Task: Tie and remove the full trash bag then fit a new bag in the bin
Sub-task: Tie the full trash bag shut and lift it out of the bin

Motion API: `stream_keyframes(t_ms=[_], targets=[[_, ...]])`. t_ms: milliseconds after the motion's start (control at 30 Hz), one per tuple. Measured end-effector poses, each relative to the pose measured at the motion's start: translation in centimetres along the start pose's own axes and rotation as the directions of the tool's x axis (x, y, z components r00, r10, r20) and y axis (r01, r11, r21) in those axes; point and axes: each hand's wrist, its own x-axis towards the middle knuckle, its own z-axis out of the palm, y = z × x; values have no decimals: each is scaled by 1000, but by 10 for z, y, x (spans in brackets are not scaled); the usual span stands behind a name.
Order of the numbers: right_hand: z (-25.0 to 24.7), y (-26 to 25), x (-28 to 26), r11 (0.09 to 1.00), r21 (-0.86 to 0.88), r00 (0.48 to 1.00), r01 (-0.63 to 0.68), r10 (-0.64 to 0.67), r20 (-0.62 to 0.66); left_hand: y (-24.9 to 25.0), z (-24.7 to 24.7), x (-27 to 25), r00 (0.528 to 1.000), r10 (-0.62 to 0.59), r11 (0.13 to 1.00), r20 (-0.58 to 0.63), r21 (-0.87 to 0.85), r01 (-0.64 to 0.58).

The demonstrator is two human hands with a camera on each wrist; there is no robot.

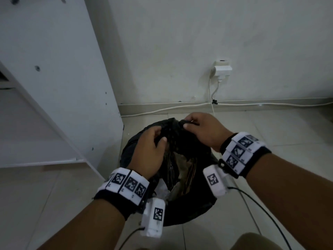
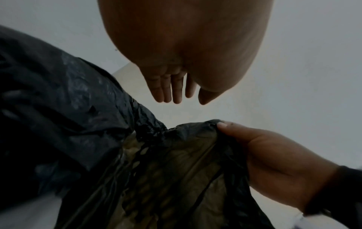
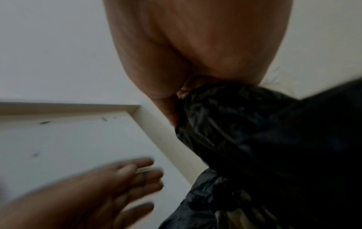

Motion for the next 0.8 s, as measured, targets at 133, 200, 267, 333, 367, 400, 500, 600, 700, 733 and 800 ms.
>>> stream_keyframes(t_ms=[133, 200, 267, 333, 367, 400, 500, 600, 700, 733, 800], targets=[[16, -14, -24, 950, -55, 950, 308, -304, 69, -2, -12, 11, 954, 259, 945, 154, 166, -283], [19, -14, -36, 908, -60, 905, 416, -406, 123, -3, -18, 12, 920, 285, 908, 270, 231, -349], [13, -10, -45, 878, -77, 871, 472, -451, 194, -9, -24, 14, 885, 287, 856, 367, 315, -409], [1, -7, -51, 884, -98, 868, 457, -418, 269, -16, -35, 12, 891, 241, 838, 384, 381, -391], [-7, -4, -52, 892, -119, 870, 436, -384, 308, -19, -42, 11, 899, 226, 838, 375, 396, -375], [-15, -1, -52, 897, -154, 874, 414, -344, 343, -22, -47, 9, 905, 215, 841, 366, 402, -362], [-32, 10, -43, 863, -366, 875, 347, -158, 457, -25, -52, 0, 911, 225, 838, 345, 409, -362], [-30, 4, -36, 771, -574, 896, 276, 10, 444, -17, -44, -5, 924, 280, 836, 260, 407, -368], [-13, -21, -36, 842, -457, 905, 287, -82, 417, 0, -33, -11, 917, 354, 814, 185, 422, -399], [-6, -32, -38, 868, -392, 888, 305, -111, 446, 4, -30, -14, 915, 368, 815, 163, 417, -402], [8, -44, -43, 852, -347, 852, 392, -194, 486, 8, -31, -17, 925, 361, 846, 120, 376, -379]])
